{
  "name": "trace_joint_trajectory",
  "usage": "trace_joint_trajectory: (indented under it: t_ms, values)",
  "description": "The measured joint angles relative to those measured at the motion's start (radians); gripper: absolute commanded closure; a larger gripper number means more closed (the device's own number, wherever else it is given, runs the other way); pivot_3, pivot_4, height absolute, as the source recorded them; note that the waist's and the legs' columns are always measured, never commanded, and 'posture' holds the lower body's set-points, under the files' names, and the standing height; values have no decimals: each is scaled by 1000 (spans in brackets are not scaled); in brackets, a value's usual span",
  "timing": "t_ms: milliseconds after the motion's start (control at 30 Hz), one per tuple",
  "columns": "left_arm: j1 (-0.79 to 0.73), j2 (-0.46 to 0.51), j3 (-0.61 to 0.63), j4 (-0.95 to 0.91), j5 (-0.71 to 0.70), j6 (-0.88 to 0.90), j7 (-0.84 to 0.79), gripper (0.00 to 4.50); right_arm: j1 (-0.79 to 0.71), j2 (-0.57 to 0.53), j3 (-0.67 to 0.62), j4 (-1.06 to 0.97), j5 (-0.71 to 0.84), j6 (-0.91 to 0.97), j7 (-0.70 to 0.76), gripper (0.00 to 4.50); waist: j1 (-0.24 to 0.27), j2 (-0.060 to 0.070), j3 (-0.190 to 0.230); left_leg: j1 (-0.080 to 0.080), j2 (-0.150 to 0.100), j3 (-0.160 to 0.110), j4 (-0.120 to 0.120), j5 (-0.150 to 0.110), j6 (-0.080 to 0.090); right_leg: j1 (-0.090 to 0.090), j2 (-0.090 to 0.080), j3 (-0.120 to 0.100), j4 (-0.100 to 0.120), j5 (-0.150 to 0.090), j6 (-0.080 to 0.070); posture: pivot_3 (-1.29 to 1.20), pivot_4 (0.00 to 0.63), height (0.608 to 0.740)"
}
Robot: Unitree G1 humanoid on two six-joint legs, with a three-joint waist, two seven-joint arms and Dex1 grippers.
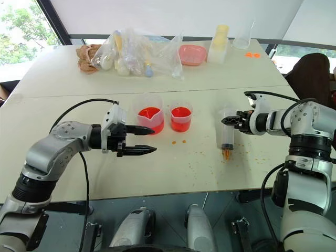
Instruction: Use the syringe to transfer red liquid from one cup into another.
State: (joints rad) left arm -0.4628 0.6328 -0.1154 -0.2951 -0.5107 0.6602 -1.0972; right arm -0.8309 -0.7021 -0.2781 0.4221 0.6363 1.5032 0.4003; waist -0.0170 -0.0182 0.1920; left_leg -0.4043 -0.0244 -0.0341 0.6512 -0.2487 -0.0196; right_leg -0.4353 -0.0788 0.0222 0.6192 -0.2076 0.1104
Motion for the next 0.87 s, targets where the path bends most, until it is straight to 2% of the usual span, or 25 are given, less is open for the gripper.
trace_joint_trajectory:
  t_ms: [133, 400, 500, 600, 733, 867]
  values:
    - [0, -4, 0, 6, 10, -19, 20, 1359, 6, -4, 33, 21, -41, -26, 22, 30, 1, 0, 0, 0, 0, 0, 0, 0, 0, 1, -1, 0, -2, 0, 0, 0, 150, 740]
    - [-1, -15, -9, 26, 26, -42, 42, 1359, 41, -31, 60, -24, -67, -63, 84, 30, 5, 0, 0, 0, 0, 0, 0, 0, 0, 1, -1, 0, -3, 0, 1, 0, 150, 740]
    - [-5, -18, 4, 51, 37, -55, 77, 1359, 146, -107, 108, -163, -63, -131, 176, 30, 6, 0, 0, -1, -1, -1, 0, 0, 0, 1, -1, 0, -3, 1, 1, 0, 150, 740]
    - [-3, -18, 31, 82, 55, -63, 125, 1359, 231, -176, 103, -314, -40, -158, 247, 30, 1, 0, 0, 0, 0, 0, 0, 0, 1, 1, -1, 0, -4, 1, 2, 0, 150, 740]
    - [61, -39, 141, 31, -38, 8, 192, 1359, 380, -232, 0, -482, 14, -188, 323, 30, 1, 0, 0, 0, 3, -1, 0, -1, 1, 1, -1, -1, -3, 1, 2, 0, 150, 740]
    - [135, -55, 318, -28, -136, 99, 326, 1359, 514, -188, -230, -631, 83, -283, 358, 30, 5, 0, 0, 0, 3, -1, 1, -1, 1, 2, -1, -1, -3, 1, 2, 0, 150, 740]
